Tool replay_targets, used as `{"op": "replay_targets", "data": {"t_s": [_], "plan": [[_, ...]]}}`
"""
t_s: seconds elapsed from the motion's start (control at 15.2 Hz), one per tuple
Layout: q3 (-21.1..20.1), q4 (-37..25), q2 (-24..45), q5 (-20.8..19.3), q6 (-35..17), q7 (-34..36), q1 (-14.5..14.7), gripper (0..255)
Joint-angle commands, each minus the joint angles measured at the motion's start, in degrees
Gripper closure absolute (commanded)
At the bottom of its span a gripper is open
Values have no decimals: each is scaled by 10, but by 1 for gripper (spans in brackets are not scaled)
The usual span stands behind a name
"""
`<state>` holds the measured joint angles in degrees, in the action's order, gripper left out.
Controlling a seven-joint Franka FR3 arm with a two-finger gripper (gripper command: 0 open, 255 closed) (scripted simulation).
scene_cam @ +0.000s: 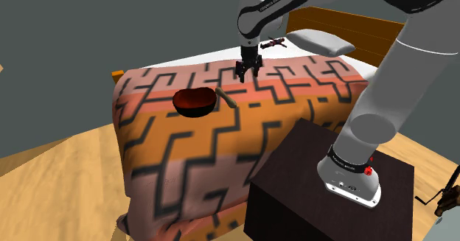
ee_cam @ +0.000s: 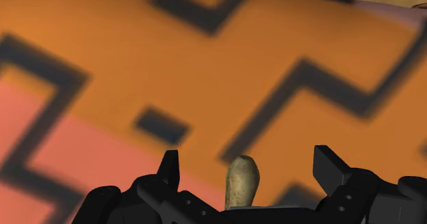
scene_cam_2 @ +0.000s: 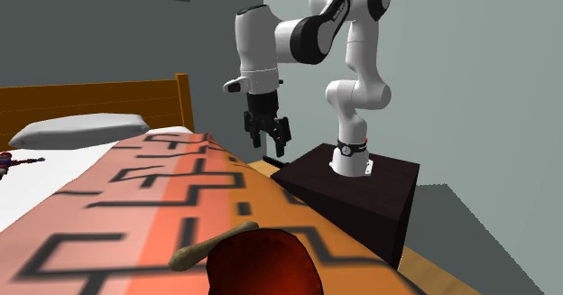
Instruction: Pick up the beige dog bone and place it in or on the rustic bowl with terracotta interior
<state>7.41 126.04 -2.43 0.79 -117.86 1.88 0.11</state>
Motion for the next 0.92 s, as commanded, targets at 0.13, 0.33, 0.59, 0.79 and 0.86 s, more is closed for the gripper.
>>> {"op": "replay_targets", "data": {"t_s": [0.13,0.33,0.59,0.79,0.86], "plan": [[3,-55,90,21,-35,-7,-3,0],[2,-108,158,37,-49,-12,-8,0],[-1,-189,249,57,-58,-15,-16,0],[-5,-260,319,70,-57,-16,-24,0],[-6,-286,343,74,-55,-15,-27,0]]}}
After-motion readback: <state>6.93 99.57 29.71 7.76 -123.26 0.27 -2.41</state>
